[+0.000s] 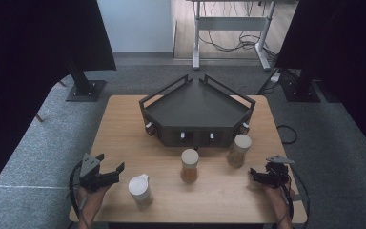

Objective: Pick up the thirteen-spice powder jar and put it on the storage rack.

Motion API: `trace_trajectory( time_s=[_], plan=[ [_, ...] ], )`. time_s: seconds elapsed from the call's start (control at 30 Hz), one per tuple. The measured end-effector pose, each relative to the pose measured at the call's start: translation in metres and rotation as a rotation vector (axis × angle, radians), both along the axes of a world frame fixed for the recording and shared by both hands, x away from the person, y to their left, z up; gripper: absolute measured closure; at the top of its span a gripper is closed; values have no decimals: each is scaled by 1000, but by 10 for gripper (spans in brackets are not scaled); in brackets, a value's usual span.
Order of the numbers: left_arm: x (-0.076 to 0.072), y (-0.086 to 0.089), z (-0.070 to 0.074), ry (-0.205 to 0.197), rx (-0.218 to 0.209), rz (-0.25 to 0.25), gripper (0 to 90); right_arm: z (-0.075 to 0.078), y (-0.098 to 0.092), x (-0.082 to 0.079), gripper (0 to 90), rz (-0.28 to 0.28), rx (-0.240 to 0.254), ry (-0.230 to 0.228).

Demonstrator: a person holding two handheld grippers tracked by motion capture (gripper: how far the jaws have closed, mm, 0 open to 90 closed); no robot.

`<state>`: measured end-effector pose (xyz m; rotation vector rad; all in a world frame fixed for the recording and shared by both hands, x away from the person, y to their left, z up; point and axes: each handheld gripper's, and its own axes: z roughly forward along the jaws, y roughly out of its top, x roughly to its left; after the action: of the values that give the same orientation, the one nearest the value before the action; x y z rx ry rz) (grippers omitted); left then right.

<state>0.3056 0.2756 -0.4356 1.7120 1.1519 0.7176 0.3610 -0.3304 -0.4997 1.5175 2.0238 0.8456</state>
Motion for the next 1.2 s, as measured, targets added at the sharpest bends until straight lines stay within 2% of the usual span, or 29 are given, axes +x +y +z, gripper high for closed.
trace_trajectory(
  time_s=[0.63, 1.2],
  plan=[
    [-10, -5, 15, -34, -50, -37, 95, 0, 0, 0, 87, 0, 0, 0],
    [-26, -18, 33, -70, -44, -83, 93, 0, 0, 0, 84, 8, 0, 1]
  ],
)
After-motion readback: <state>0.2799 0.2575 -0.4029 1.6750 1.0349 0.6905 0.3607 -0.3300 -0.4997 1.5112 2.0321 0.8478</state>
